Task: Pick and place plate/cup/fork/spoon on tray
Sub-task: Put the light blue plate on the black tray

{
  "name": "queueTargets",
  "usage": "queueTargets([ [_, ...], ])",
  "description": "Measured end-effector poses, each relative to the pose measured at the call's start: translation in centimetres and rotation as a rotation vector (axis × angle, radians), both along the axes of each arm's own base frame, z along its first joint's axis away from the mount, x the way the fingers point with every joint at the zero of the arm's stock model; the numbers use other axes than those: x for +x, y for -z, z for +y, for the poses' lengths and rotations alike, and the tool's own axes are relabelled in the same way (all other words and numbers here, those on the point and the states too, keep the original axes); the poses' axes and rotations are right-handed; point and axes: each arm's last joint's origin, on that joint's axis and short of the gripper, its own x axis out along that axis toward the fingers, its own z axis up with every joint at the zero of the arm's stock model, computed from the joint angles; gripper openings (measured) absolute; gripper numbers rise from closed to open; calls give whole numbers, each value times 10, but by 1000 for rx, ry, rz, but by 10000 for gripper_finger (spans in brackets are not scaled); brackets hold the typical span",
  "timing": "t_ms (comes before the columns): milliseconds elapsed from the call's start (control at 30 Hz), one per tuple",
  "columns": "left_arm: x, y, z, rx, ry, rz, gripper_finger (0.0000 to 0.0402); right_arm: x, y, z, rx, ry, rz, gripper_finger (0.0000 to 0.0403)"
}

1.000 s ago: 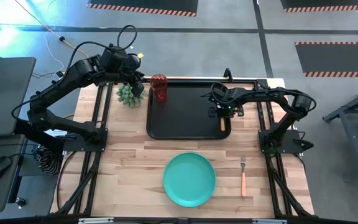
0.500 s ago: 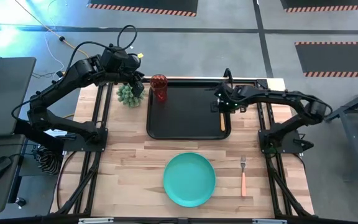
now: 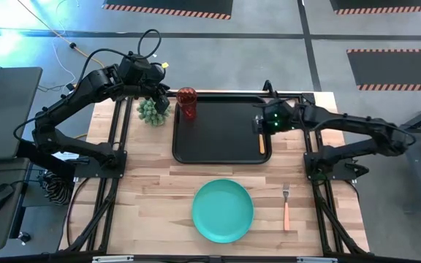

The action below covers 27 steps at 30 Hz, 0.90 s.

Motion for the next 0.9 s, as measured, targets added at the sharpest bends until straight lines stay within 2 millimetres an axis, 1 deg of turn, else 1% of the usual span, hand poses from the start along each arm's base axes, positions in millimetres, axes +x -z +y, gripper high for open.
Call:
queueTargets([
  [267, 2, -4, 2, 23, -19, -43, 106, 6, -3, 31, 9, -57, -28, 72],
  [433, 5, -8, 4, 6, -56, -123, 106, 9, -3, 49, -25, -76, -26, 72],
  [600, 9, -14, 4, -52, -44, -242, 106, 11, -4, 64, -33, -138, -39, 72],
  [767, 14, -17, 4, -131, -27, -332, 106, 13, -6, 73, -42, -191, -67, 72],
  [900, 22, -14, 3, -232, 6, -361, 106, 13, -13, 78, -48, -267, -128, 72],
])
